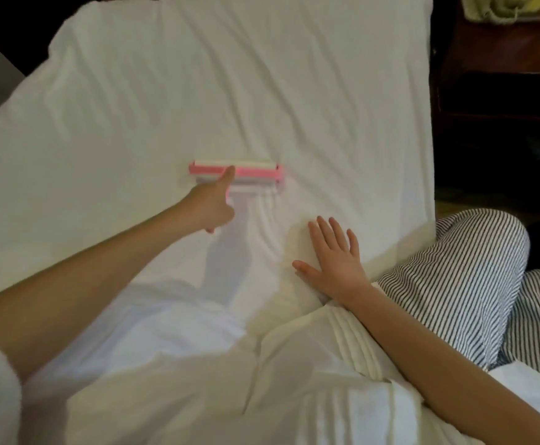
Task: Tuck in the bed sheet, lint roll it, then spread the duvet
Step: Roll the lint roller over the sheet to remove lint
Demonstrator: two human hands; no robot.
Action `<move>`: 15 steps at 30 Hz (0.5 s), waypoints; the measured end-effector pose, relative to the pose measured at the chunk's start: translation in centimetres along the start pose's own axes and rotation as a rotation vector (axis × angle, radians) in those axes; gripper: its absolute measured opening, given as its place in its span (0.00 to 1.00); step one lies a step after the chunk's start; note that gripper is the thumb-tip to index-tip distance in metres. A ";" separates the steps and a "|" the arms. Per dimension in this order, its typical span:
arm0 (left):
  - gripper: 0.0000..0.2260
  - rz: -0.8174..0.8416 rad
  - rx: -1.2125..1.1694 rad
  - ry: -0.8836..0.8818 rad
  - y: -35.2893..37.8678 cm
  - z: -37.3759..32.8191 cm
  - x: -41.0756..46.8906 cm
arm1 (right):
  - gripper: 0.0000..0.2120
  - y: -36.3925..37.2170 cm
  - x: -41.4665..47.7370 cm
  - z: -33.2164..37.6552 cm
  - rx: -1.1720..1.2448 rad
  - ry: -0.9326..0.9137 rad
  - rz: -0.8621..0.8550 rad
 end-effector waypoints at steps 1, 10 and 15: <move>0.37 -0.034 -0.024 0.011 0.3 -0.4 1.7 | 0.37 0.0 0.1 -0.3 0.008 0.015 0.002; 0.37 0.168 0.053 0.009 0.8 0.6 -5.1 | 0.42 -0.1 0.5 -1.5 0.059 0.101 -0.031; 0.35 0.363 0.197 0.044 1.6 0.2 -9.0 | 0.51 0.9 1.1 -0.7 0.054 0.062 -0.026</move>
Point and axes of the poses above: each hand's wrist, its own x-axis towards the middle knuckle, its own y-axis out of the palm, z = x × y, the point moved 10 cm from there along x, towards the middle knuckle, and after that the axes turned 12 degrees about -z, right-handed, at the moved point
